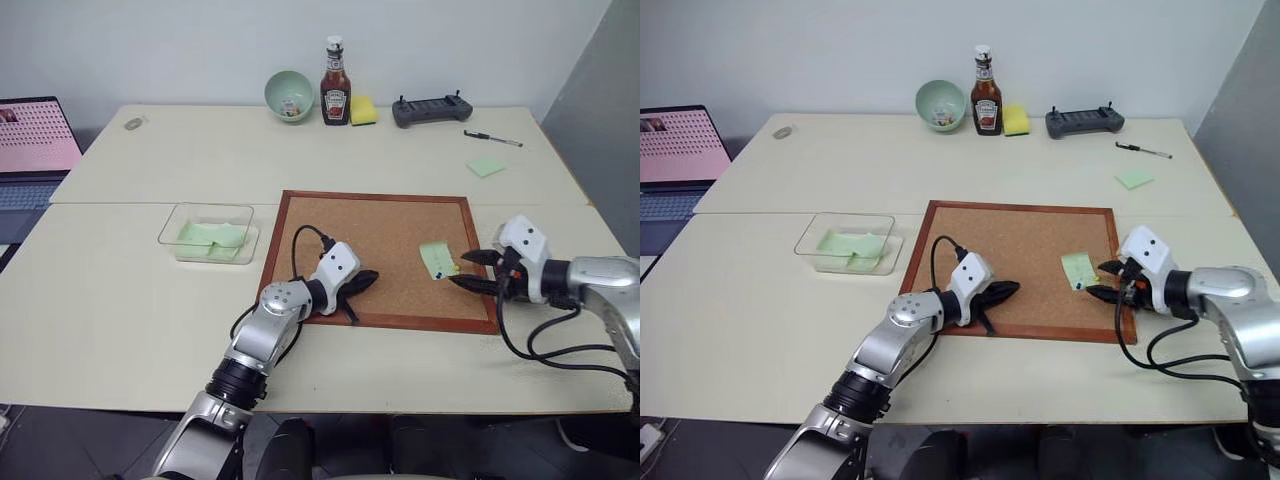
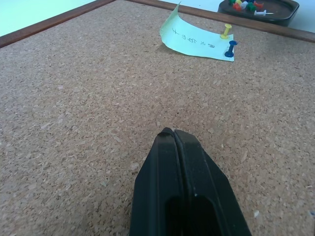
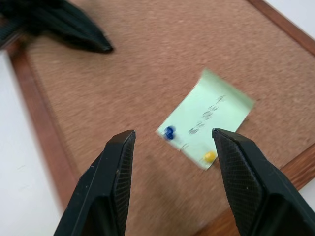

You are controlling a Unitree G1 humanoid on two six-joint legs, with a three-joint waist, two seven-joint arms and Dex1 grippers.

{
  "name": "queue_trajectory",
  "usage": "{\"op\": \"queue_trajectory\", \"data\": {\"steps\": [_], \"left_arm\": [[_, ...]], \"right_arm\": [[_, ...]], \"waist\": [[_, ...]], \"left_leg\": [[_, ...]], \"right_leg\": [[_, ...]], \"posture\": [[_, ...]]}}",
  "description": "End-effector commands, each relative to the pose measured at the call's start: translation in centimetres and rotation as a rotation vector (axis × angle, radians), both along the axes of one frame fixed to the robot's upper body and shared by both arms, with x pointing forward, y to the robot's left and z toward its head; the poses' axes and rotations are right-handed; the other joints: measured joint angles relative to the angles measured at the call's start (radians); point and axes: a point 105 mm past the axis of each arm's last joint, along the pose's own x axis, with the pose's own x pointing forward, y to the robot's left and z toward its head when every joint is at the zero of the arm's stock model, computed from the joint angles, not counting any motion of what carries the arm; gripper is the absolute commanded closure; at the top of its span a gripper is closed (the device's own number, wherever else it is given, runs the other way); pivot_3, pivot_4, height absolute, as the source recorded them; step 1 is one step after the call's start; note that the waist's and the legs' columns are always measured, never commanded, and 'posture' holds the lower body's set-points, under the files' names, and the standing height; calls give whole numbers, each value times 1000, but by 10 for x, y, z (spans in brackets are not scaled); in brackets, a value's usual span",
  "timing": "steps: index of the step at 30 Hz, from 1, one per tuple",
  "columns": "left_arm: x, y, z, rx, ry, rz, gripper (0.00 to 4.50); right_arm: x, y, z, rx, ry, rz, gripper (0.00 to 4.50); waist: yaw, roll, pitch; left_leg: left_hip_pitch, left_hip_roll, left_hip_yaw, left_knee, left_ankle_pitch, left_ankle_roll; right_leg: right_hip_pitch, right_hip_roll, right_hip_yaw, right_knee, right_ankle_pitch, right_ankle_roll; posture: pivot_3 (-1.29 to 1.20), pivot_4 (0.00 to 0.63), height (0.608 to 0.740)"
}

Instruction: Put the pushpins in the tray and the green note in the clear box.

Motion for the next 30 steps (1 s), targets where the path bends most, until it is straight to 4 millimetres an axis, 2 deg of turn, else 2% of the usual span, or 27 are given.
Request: {"op": "queue_trajectory", "data": {"steps": [1, 12, 15, 25, 26, 30], "left_arm": [[-7, -1, -19, 40, 58, -3, 4500], [-7, 3, -20, 39, 60, 20, 4500], [-8, 4, -20, 40, 61, 22, 4500], [-8, 5, -20, 41, 61, 26, 4500], [-8, 5, -21, 42, 62, 25, 4500], [-8, 4, -21, 43, 64, 24, 4500]], "right_arm": [[11, -5, 4, -32, -61, -12, 1868], [20, -15, -8, -38, -43, -31, 1868], [20, -14, -10, -36, -37, -30, 2307], [19, -16, -9, -28, -31, -38, 4331], [19, -16, -8, -24, -31, -40, 4460], [19, -17, -3, -7, -32, -47, 4460]], "waist": [[1, 0, 0], [-1, 0, 0], [-2, 0, 0], [-3, 0, 0], [-3, 0, 0], [-3, 0, 0]], "left_leg": [[0, 0, 0, 0, 0, 0], [0, 0, 0, 0, 0, 0], [0, 0, 0, 0, 0, 0], [0, 0, 0, 0, 0, 0], [0, 0, 0, 0, 0, 0], [0, 0, 0, 0, 0, 0]], "right_leg": [[0, 0, 0, 0, 0, 0], [0, 0, 0, 0, 0, 0], [0, 0, 0, 0, 0, 0], [0, 0, 0, 0, 0, 0], [0, 0, 0, 0, 0, 0], [0, 0, 0, 0, 0, 0]], "posture": [[0, 150, 740], [0, 150, 740], [0, 150, 740], [0, 150, 740], [0, 150, 740], [0, 150, 740]]}}
